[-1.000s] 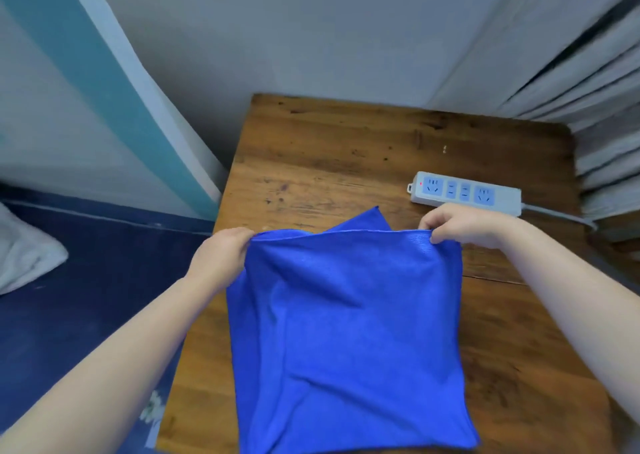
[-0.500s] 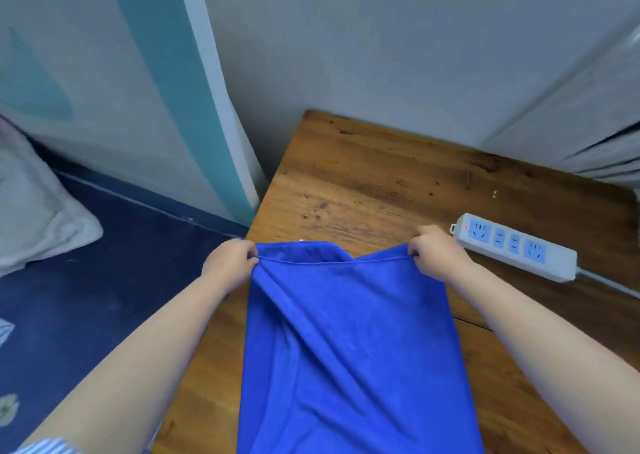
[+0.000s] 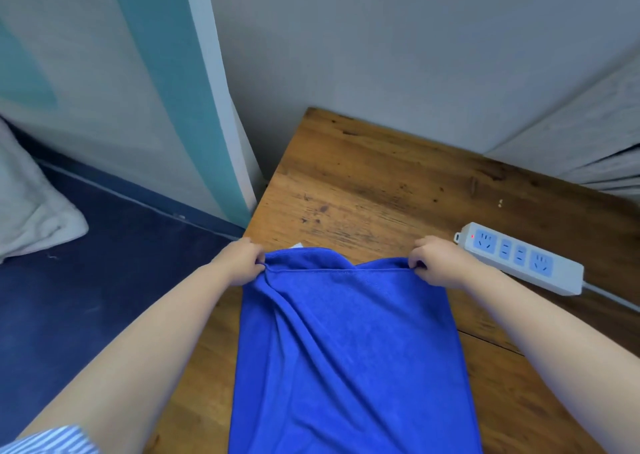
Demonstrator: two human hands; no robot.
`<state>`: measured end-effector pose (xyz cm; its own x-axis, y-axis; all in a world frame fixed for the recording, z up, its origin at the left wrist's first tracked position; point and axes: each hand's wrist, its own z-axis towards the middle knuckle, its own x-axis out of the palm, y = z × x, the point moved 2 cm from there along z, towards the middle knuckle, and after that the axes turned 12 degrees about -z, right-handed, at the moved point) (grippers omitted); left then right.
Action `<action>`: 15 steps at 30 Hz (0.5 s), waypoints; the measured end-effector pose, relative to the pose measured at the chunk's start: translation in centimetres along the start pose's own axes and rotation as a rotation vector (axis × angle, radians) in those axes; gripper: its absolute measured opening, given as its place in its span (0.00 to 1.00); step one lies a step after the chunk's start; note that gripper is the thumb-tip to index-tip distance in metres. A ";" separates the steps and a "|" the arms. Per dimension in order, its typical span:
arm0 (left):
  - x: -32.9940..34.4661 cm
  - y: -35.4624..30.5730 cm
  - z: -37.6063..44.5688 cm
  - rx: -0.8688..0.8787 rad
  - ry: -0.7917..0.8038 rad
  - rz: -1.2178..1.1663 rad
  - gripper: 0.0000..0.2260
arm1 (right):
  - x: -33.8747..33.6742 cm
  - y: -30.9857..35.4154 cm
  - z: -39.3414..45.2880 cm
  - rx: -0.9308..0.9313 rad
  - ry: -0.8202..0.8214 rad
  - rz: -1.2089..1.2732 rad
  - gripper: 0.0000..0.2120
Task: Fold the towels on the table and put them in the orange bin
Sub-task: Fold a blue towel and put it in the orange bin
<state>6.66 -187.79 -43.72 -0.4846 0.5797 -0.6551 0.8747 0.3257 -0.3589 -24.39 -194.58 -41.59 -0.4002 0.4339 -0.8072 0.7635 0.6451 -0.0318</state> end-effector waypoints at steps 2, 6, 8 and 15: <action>-0.4 0.1 -0.4 0.042 -0.013 -0.070 0.06 | -0.5 -0.2 -0.4 0.008 -0.001 0.017 0.11; -1.8 0.9 -1.4 0.045 -0.112 -0.240 0.05 | -1.3 -0.8 -1.8 0.057 -0.003 0.013 0.10; -2.3 1.2 -2.1 0.021 -0.102 -0.305 0.04 | -1.6 -1.1 -2.8 0.086 -0.011 -0.013 0.09; -3.5 0.3 -4.9 0.116 -0.181 -0.350 0.05 | -1.3 0.1 -5.7 0.176 -0.021 -0.093 0.06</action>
<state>8.58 -186.11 -38.29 -0.7534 0.3043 -0.5829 0.6569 0.3872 -0.6470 -26.67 -191.48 -37.12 -0.4634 0.3631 -0.8084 0.8014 0.5610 -0.2074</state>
